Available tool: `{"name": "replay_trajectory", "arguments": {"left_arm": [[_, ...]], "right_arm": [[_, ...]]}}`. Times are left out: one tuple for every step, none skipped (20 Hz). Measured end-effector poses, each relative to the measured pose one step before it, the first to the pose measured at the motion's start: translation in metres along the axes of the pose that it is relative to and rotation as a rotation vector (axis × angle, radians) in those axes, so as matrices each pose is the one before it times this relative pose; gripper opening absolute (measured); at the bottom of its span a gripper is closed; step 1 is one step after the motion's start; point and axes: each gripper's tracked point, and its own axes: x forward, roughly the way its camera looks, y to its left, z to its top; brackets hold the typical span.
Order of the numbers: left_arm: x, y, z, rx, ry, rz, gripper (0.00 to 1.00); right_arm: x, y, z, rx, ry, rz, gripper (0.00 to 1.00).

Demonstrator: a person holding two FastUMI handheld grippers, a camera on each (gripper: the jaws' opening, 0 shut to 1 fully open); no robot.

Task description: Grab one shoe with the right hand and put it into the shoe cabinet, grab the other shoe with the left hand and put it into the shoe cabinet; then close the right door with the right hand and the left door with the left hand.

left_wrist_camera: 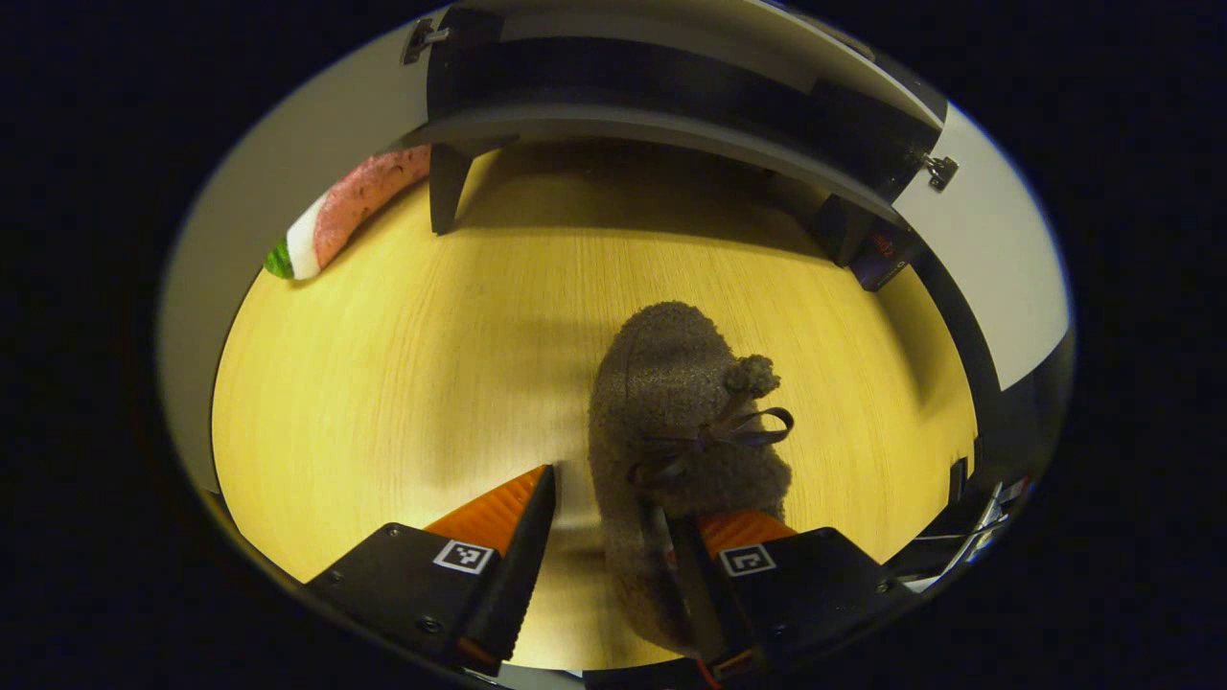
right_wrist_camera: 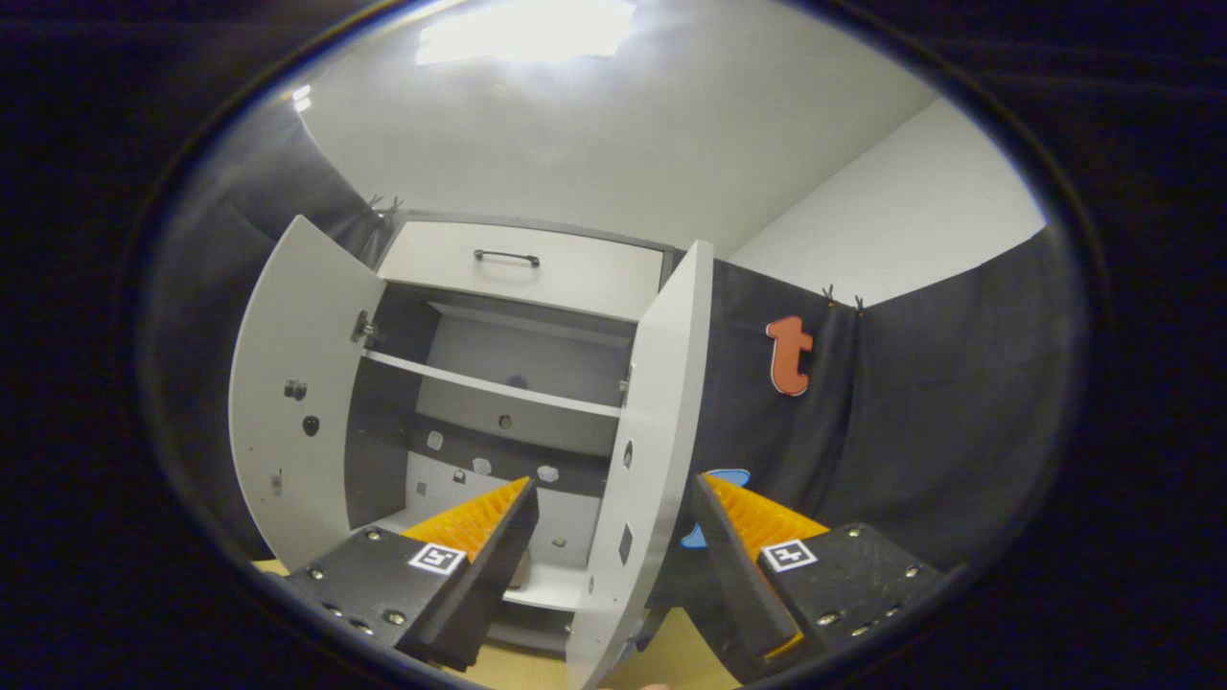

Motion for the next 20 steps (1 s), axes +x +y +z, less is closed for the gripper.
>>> {"name": "replay_trajectory", "arguments": {"left_arm": [[0.00411,-0.00377,-0.00012,-0.00667,-0.00039,-0.00806,0.72],[0.00092,-0.00129,0.00467,0.00067,-0.01667,-0.00502,0.63],[-0.00235,-0.00367,-0.00476,-0.00356,0.01123,-0.01556,0.63],[-0.00412,0.00198,0.001,-0.00581,-0.0065,0.00861,0.51],[0.00411,0.00206,0.00036,-0.00706,0.00818,0.00934,0.39],[-0.00149,0.00369,0.00217,-0.02389,0.00839,0.01295,0.34],[0.00055,0.00381,0.00282,-0.0275,-0.00153,0.01445,0.23],[-0.00075,0.00295,0.00254,-0.02337,-0.01135,0.00923,0.16],[0.00046,-0.00034,-0.00002,-0.00037,-0.00085,-0.00156,0.04],[-0.00166,-0.00075,-0.00119,0.00751,0.00195,0.00083,0.01],[-0.00514,-0.00048,0.0012,0.00464,-0.00799,0.00623,0.01],[-0.00593,-0.00033,0.00701,0.00538,-0.02188,0.00456,0.01],[-0.00565,-0.0039,0.00968,0.0061,-0.02822,-0.00567,0.01],[-0.00867,-0.00586,0.01294,0.00414,-0.032,-0.01109,0.01],[-0.00886,-0.0048,0.01427,0.00243,-0.03237,-0.0099,0.01],[-0.00916,-0.00512,0.01755,0.00119,-0.03763,-0.00919,0.01],[-0.00906,-0.00458,0.01834,-0.00289,-0.03931,-0.01077,0.01],[-0.01073,-0.00425,0.02107,-0.00566,-0.04197,-0.01512,0.01],[-0.00629,-0.00746,0.02474,-0.00549,-0.04231,-0.01597,0.01],[-0.00862,-0.00621,0.01897,-0.00441,-0.04114,-0.01383,0.01]], "right_arm": [[-0.0003,-0.00136,-0.00062,-0.01061,0.00093,-0.00863,0.96],[-0.00086,-0.00059,0.00016,-0.00752,-0.00145,-0.0061,0.96],[-0.00039,0.00071,0.00033,-0.00546,-0.00165,-0.00221,0.96],[-0.00033,0.00046,-0.00027,-0.00477,0.00021,-0.0044,0.96],[-0.00021,-0.00085,-0.00201,-0.00407,0.00279,-0.00289,0.96],[-0.00106,0.00091,-0.00064,-0.00176,0.00218,0.00063,0.96],[0.00023,0.00053,-0.00072,-0.00078,0.00155,0.00018,0.96],[-0.00032,0.00004,-0.00049,-0.00009,0.00139,-0.0017,0.96],[-0.00101,-0.00146,-0.00077,0.00155,-0.00068,-0.00098,0.96],[-0.00035,-0.0003,0.00062,0.00306,-0.00279,0.00012,0.96],[-0.00002,-0.00069,-0.00002,0.00238,-0.00081,-0.00007,0.96],[-0.00141,-0.0012,0.00055,0.00279,-0.0028,-0.00076,0.96],[-0.00108,-0.00165,0.00138,0.00364,-0.00404,-0.001,0.96],[-0.00104,-0.00158,0.0014,0.00366,-0.00534,-0.00102,0.96],[-0.00139,-0.0003,0.00088,0.00392,-0.00475,-0.00136,0.96],[-0.00098,-0.00124,0.0009,0.00363,-0.00329,-0.00003,0.96],[-0.00116,-0.00216,0.00071,0.00389,-0.00479,-0.00162,0.96],[-0.00133,-0.00189,0.00125,0.00278,-0.00535,-0.00175,0.96],[-0.0005,-0.00249,0.00122,0.00176,-0.00573,-0.00216,0.96],[-0.00071,-0.00233,0.00086,0.0009,-0.00419,-0.00378,0.96]]}}
